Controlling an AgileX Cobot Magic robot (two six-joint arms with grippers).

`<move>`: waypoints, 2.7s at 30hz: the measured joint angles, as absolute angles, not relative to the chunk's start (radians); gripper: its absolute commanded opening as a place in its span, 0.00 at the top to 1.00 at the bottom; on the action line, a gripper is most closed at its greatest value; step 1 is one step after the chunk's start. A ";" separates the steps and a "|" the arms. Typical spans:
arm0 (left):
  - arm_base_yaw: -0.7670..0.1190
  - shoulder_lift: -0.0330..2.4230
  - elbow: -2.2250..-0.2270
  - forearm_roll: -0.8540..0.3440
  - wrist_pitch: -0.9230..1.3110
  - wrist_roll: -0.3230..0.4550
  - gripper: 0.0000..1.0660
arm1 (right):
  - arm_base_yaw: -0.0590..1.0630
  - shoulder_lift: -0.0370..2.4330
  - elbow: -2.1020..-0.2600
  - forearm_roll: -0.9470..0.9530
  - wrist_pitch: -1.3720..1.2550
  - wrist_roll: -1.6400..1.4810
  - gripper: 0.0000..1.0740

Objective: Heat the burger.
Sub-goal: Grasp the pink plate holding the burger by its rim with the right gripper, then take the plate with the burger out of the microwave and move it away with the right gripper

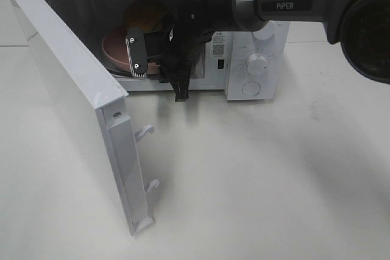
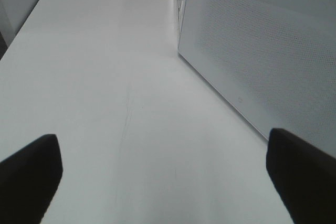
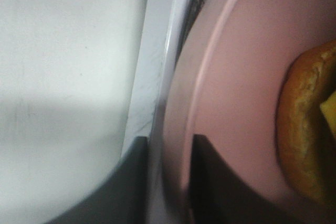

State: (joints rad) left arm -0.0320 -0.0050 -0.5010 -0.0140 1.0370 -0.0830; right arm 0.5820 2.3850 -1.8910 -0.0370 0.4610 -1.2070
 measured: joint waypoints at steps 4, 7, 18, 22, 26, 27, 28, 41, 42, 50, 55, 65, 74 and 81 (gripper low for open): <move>-0.032 -0.005 -0.501 -0.014 1.037 -0.083 0.08 | 0.585 2.385 -1.894 -0.046 0.422 -1.214 1.00; -0.032 -0.005 -0.501 -0.014 1.037 -0.083 0.08 | 0.585 2.385 -1.894 -0.045 0.424 -1.214 1.00; -0.032 -0.005 -0.501 -0.014 1.037 -0.083 0.08 | 0.588 2.377 -1.894 -0.045 0.449 -1.233 1.00; -0.032 -0.005 -0.501 -0.014 1.037 -0.083 0.08 | 0.593 2.372 -1.894 -0.042 0.474 -1.261 1.00; -0.032 -0.005 -0.501 -0.014 1.037 -0.083 0.08 | 0.600 2.343 -1.869 -0.036 0.489 -1.262 1.00; -0.032 -0.005 -0.501 -0.014 1.037 -0.083 0.08 | 0.600 2.343 -1.869 -0.036 0.489 -1.262 1.00; -0.032 -0.005 -0.501 -0.014 1.037 -0.083 0.08 | 0.601 2.331 -1.853 -0.035 0.489 -1.266 1.00; -0.032 -0.005 -0.501 -0.013 1.038 -0.083 0.08 | 0.607 2.203 -1.656 -0.017 0.433 -1.315 1.00; -0.032 -0.005 -0.501 -0.013 1.038 -0.083 0.08 | 0.609 2.190 -1.638 -0.017 0.431 -1.318 1.00; -0.032 -0.005 -0.501 -0.013 1.038 -0.083 0.08 | 0.613 2.149 -1.600 0.008 0.434 -1.342 1.00; -0.032 -0.005 -0.501 -0.013 1.038 -0.083 0.08 | 0.615 2.119 -1.598 0.012 0.442 -1.342 1.00; -0.032 -0.005 -0.501 -0.012 1.038 -0.083 0.08 | 0.617 2.069 -1.561 0.013 0.450 -1.363 1.00; -0.032 -0.005 -0.501 -0.011 1.038 -0.083 0.08 | 0.620 1.991 -1.456 0.012 0.444 -1.417 1.00; -0.032 -0.005 -0.501 -0.011 1.038 -0.083 0.08 | 0.625 1.938 -1.395 0.013 0.445 -1.421 1.00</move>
